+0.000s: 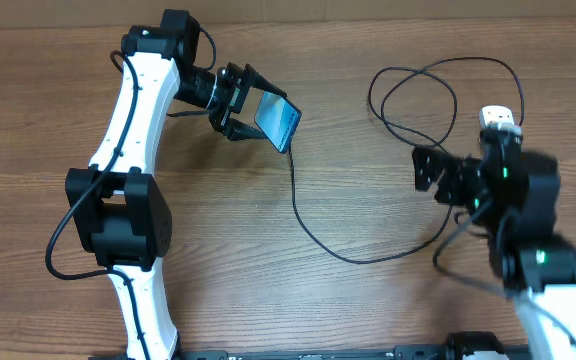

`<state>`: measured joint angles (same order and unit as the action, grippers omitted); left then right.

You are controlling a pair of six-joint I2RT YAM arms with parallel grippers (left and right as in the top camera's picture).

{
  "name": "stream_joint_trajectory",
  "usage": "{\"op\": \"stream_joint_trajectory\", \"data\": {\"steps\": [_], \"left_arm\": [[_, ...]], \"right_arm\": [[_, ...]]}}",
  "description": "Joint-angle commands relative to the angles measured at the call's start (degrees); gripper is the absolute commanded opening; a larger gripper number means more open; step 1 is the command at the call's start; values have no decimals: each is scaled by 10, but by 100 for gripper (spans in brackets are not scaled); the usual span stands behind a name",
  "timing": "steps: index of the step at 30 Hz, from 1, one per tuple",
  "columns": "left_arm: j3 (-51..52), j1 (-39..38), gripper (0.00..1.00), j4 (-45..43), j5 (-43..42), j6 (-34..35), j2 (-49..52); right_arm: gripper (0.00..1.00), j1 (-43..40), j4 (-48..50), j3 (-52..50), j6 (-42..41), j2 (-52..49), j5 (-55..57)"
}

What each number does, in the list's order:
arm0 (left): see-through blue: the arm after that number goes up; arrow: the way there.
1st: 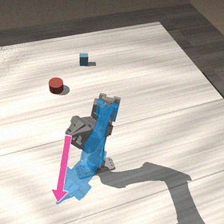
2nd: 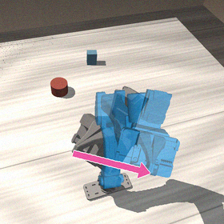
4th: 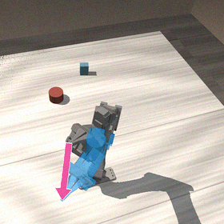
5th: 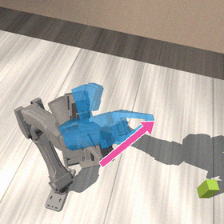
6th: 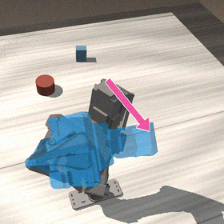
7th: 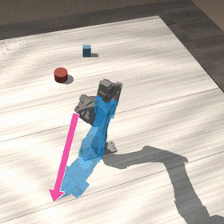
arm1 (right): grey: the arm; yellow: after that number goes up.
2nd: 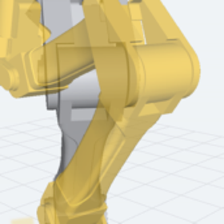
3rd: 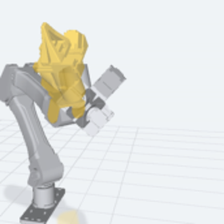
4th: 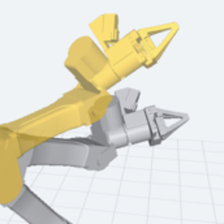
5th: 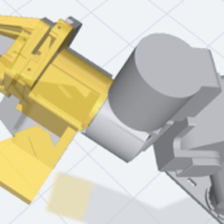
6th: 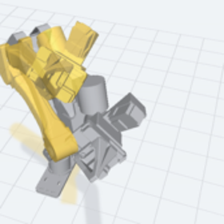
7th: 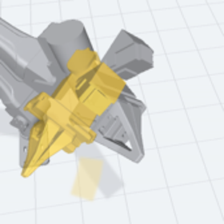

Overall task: Plug charger to phone and switch on socket
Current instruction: 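Move the right gripper toward the held phone's bottom edge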

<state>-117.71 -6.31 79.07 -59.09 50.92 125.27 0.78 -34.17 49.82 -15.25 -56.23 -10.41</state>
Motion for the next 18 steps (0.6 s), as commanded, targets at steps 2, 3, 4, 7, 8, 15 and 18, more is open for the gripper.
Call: {"op": "stream_joint_trajectory", "data": {"steps": [2,3,4,7,8,15,18], "left_arm": [[-18,-2,38,0,-21,49,-1],[-18,-2,38,0,-21,56,-1],[-18,-2,38,0,-21,63,-1],[-18,-2,37,-3,-20,84,-1],[-18,-2,37,-5,-20,90,-1],[-18,-2,33,-28,51,162,-1],[-18,-2,33,-28,100,190,-1]], "right_arm": [[100,-3,-49,77,7,-94,-4],[100,-3,-56,83,7,-109,-4],[100,-3,-61,88,7,-123,-7],[100,-3,-60,89,7,-152,-33],[100,-3,-60,89,2,-159,-34],[100,-3,-37,89,-17,-170,-130],[100,0,-9,88,-19,-172,-189]]}}
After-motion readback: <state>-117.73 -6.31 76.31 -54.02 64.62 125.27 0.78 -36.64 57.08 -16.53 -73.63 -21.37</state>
